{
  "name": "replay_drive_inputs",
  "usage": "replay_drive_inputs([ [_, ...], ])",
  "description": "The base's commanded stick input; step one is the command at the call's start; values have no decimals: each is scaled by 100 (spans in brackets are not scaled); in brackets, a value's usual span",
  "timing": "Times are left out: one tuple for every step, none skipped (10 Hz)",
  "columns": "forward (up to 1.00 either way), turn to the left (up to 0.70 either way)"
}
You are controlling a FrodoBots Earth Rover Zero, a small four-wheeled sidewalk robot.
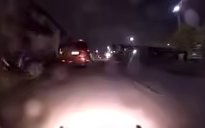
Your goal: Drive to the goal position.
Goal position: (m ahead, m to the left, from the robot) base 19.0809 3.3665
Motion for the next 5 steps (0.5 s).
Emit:
replay_drive_inputs([
  [70, 1],
  [70, 0],
  [70, 0],
  [70, 0],
  [70, 0],
])
